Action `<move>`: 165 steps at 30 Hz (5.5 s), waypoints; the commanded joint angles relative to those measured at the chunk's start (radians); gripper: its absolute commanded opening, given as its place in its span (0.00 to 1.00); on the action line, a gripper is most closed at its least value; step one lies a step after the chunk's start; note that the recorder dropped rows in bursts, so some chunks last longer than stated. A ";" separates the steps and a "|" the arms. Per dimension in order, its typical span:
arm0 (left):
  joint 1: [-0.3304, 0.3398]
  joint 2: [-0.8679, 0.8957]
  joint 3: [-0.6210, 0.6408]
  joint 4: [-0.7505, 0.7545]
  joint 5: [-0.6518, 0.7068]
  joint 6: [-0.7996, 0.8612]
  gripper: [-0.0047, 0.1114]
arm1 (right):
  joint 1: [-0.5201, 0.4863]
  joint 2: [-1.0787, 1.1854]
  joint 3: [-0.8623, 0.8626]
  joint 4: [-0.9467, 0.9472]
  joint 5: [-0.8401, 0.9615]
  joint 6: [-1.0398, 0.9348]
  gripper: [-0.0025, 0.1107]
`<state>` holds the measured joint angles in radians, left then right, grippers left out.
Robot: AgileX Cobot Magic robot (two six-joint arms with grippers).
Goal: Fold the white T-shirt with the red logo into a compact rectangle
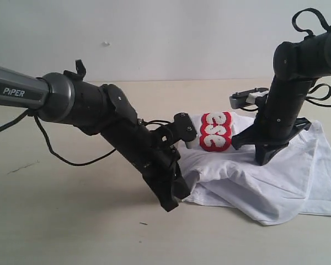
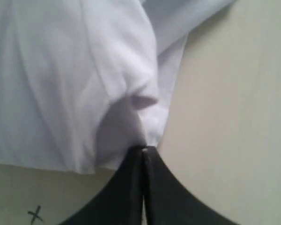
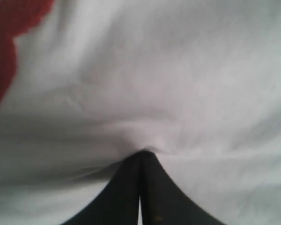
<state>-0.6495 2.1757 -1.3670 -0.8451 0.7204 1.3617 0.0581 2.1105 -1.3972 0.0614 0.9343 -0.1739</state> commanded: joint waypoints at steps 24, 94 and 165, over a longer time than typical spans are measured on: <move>0.423 -0.289 0.003 0.075 0.200 -0.174 0.04 | 0.175 -0.079 0.135 0.406 -0.015 -0.262 0.02; 0.245 -0.249 0.169 0.150 0.001 -0.210 0.04 | 0.163 -0.028 -0.149 0.109 -0.124 0.081 0.02; 0.261 -0.364 0.169 0.309 -0.055 -0.376 0.04 | 0.070 -0.003 0.084 0.353 -0.337 -0.164 0.50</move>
<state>-0.3900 1.8211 -1.2013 -0.5260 0.6582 0.9835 0.1252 2.1026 -1.3174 0.4083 0.6070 -0.3251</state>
